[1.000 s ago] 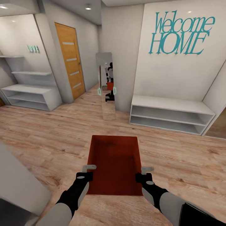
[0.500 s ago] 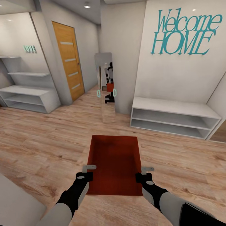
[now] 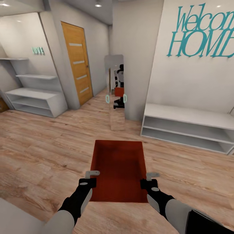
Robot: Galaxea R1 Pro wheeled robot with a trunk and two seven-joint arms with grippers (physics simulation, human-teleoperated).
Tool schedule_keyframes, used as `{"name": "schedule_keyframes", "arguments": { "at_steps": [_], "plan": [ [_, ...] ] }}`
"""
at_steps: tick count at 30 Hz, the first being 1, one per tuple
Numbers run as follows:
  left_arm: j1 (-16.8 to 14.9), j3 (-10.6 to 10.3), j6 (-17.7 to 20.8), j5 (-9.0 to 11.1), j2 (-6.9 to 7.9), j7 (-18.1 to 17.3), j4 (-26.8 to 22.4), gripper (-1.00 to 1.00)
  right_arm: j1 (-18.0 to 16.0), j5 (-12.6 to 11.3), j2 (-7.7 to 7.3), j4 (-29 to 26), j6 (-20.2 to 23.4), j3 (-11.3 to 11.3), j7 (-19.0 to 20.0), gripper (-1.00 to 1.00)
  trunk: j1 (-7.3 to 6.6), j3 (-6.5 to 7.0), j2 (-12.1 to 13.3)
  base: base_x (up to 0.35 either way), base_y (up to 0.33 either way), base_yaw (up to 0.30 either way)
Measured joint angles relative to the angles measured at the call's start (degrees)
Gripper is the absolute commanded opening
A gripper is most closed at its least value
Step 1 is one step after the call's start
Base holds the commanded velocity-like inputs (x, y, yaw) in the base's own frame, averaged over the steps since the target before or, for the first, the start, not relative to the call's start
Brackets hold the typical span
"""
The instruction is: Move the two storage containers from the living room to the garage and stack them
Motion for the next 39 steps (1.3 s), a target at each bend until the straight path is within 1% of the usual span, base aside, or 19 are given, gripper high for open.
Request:
{"name": "schedule_keyframes", "arguments": {
  "at_steps": [7, 10, 39],
  "plan": [
    [0.0, -0.03, 0.0, 0.02, 0.03, -0.02, -0.01, -1.0, 0.0, -0.04, 0.04, 0.03, -0.03, 0.03, -0.03, -1.0, 0.0, 0.0, 0.0, 0.322, 0.0, 0.258],
    [0.0, -0.04, -0.02, 0.07, 0.06, -0.04, 0.0, -1.0, 0.0, -0.08, 0.08, 0.07, -0.08, 0.07, -0.04, -1.0, 0.0, 0.0, 0.0, 0.322, 0.0, 0.079],
    [-0.01, -0.05, -0.05, 0.02, 0.07, -0.05, -0.01, -1.0, 0.01, -0.16, 0.14, 0.19, -0.22, 0.1, -0.04, -1.0, 0.0, 0.0, 0.0, 0.322, 0.0, 0.002]
  ]
}}
